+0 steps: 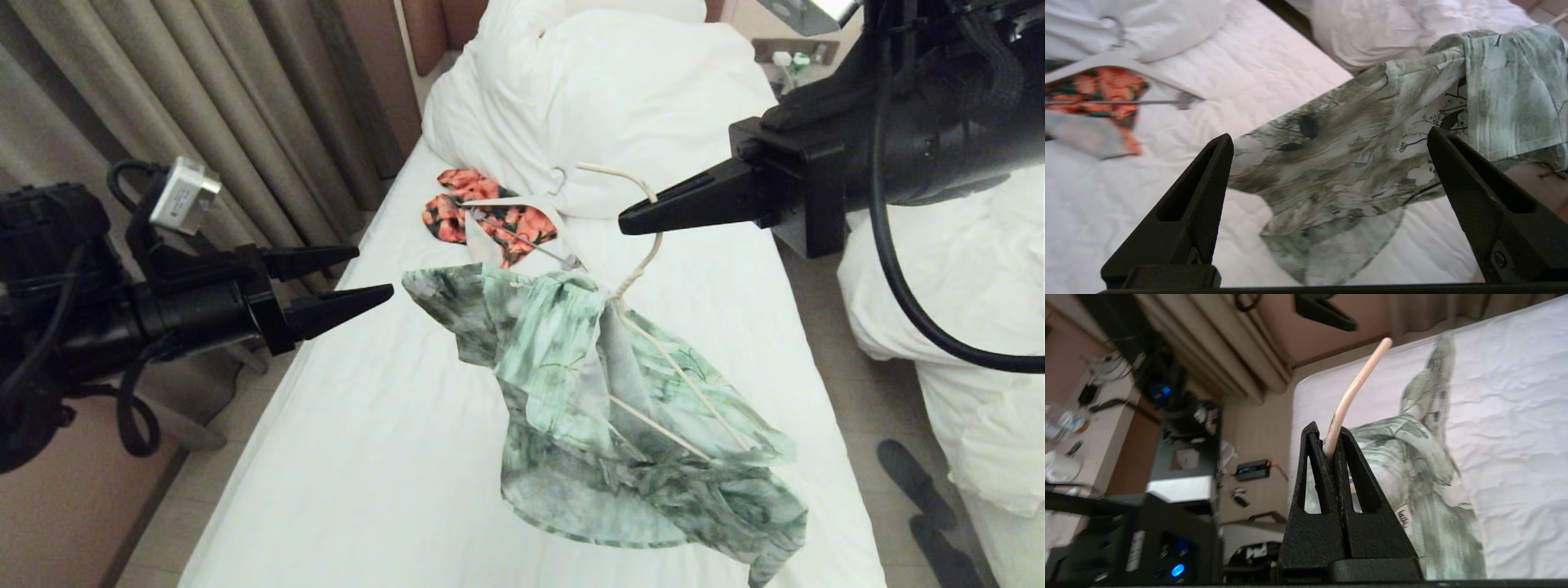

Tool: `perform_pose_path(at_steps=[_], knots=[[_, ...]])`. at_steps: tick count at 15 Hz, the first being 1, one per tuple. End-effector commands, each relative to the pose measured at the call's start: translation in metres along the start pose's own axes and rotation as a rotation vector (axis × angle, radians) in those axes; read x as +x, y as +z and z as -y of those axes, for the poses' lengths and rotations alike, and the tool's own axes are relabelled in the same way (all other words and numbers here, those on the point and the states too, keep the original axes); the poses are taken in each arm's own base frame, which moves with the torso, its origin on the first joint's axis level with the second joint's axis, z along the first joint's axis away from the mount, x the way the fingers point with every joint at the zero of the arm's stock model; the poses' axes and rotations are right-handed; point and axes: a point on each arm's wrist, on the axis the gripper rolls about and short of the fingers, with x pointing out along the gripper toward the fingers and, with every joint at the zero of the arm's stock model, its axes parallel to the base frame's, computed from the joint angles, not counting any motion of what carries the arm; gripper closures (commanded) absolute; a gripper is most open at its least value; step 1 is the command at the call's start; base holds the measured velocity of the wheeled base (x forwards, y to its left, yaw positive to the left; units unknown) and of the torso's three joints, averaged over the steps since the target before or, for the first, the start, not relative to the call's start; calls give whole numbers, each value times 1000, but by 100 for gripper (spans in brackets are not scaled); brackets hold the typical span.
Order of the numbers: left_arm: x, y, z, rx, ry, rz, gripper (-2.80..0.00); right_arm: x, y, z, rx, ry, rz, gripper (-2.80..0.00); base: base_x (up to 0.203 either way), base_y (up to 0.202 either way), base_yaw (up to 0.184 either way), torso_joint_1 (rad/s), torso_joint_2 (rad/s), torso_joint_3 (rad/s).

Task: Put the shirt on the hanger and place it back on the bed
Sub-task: Take the clothes hanger out of the clothes

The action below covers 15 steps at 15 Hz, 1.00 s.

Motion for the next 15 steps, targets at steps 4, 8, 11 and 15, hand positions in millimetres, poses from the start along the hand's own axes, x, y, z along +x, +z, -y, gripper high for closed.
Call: perform_pose_path(at_steps=[4,8,11,15], knots=[[21,-20,10,-45,-87,-38,-280,-15,4,-17,19,8,-19,0,0,0,0,0,0,0],[41,-43,6,-10,-114,-13,-280,-15,-3,-18,33,15,-39,0,0,0,0,0,0,0],[54,-57,12,46,-146,49,-280,-13,-10,-17,56,26,-54,0,0,0,0,0,0,0],[64,-62,32,33,-220,46,-280,-12,-11,-16,56,38,-52,0,0,0,0,0,0,0]])
